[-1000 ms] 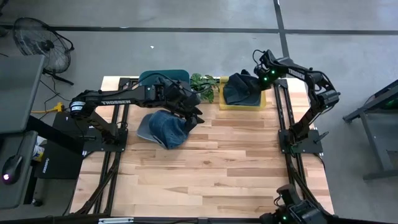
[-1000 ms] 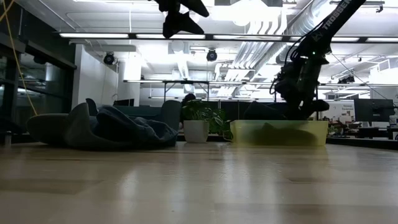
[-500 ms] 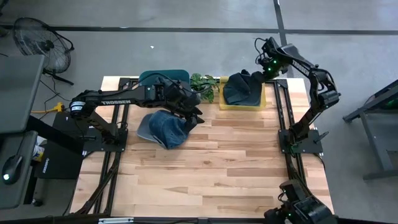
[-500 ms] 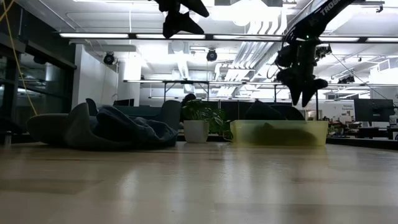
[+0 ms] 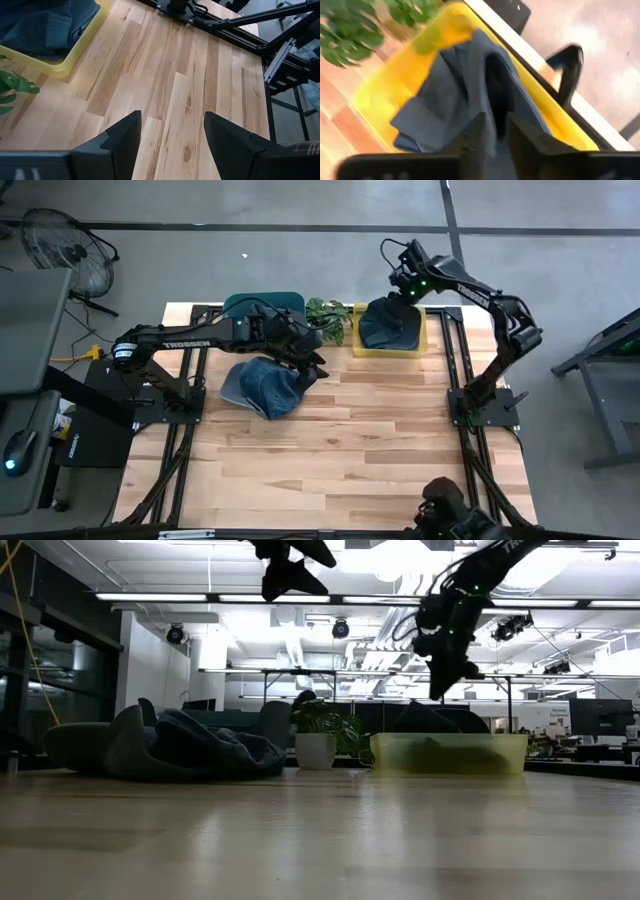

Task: Pick & Place hat
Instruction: Put the right blue cap into the yellow bin

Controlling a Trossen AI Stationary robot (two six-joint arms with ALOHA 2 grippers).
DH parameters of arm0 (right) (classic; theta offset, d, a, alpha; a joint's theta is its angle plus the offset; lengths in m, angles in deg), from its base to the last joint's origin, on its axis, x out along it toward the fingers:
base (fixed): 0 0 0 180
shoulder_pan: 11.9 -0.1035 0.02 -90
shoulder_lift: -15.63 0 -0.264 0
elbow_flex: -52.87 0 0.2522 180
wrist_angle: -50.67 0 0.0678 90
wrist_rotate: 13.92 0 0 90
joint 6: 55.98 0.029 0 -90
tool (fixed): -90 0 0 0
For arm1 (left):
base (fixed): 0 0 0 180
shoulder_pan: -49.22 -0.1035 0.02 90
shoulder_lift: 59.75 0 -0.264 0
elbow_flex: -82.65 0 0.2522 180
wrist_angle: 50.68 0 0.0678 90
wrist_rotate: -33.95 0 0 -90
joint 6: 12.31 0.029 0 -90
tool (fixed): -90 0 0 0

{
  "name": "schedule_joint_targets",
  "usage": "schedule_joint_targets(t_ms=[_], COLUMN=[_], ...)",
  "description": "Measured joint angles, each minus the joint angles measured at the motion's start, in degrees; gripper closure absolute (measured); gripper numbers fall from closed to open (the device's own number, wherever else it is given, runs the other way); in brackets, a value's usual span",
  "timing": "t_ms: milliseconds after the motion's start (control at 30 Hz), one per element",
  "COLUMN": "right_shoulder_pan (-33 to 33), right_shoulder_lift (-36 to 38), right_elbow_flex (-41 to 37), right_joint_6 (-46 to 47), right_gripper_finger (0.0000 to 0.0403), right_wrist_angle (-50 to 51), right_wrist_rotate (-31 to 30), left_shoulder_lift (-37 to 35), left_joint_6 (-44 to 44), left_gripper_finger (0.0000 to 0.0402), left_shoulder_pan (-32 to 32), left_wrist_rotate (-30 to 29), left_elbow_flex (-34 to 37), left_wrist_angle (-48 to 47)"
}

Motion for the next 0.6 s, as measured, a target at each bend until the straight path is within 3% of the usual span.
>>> schedule_joint_targets(t_ms=[100,600], right_shoulder_pan=[-1.72,-5.03], right_shoulder_lift=[0.28,0.26], right_elbow_flex=[-0.02,-3.85], right_joint_6=[0.25,6.79], right_gripper_finger=[0.0392,0.0402], right_wrist_angle=[-2.31,-15.51], right_wrist_rotate=[0.49,-5.29], left_shoulder_lift=[0.0,0.0], left_joint_6=[0.0,0.0], left_gripper_finger=[0.019,0.019], left_shoulder_pan=[0.02,0.02], left_wrist_rotate=[0.0,-0.24], left_elbow_flex=[0.0,0.0], left_wrist_angle=[0.0,0.05])
